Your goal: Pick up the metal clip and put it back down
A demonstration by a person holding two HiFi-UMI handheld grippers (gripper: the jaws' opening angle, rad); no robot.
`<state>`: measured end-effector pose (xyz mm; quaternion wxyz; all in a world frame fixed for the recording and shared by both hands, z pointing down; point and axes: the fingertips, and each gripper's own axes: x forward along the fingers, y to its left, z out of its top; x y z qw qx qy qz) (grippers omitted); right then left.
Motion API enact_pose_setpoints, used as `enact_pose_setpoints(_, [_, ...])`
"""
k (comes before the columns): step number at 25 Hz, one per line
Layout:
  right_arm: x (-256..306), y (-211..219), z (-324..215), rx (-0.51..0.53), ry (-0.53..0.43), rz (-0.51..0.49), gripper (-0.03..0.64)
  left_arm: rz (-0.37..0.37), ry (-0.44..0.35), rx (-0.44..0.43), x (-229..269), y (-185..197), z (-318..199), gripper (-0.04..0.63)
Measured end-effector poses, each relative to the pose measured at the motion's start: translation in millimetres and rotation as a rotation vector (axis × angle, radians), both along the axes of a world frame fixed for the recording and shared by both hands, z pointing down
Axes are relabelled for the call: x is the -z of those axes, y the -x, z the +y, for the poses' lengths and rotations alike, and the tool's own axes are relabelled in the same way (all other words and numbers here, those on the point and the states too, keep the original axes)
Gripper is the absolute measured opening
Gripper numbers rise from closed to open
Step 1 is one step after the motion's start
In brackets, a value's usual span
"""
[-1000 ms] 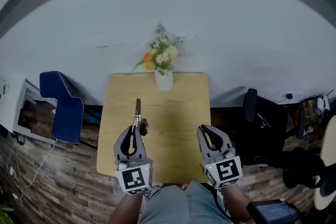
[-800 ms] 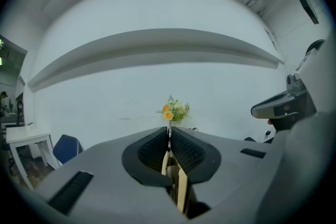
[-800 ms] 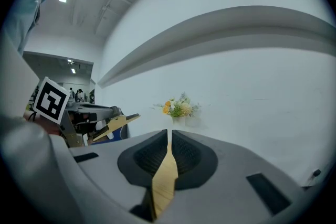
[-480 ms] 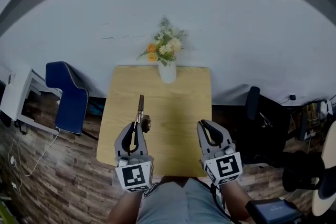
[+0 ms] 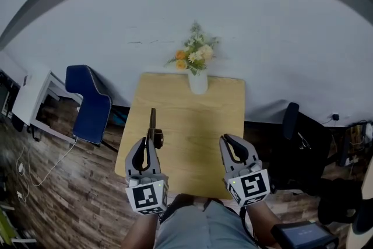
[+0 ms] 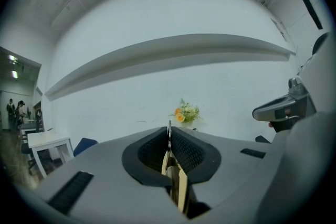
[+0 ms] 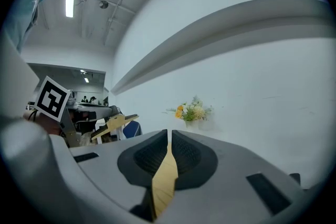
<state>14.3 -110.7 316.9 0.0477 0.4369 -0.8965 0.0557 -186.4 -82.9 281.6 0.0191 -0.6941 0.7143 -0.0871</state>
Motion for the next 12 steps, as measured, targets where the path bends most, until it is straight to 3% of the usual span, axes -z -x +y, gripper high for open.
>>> enact_pose_setpoints(5, [-2,34,-12,0.016,-0.003,0.012,0.054,0.004,0.004,0.008,-6,31,-9,0.035])
enact_pose_setpoints(12, [-20,87,-36,-0.009,0.046,0.040,0.054,0.024,0.081,-0.011,-41,89,-38,0.035])
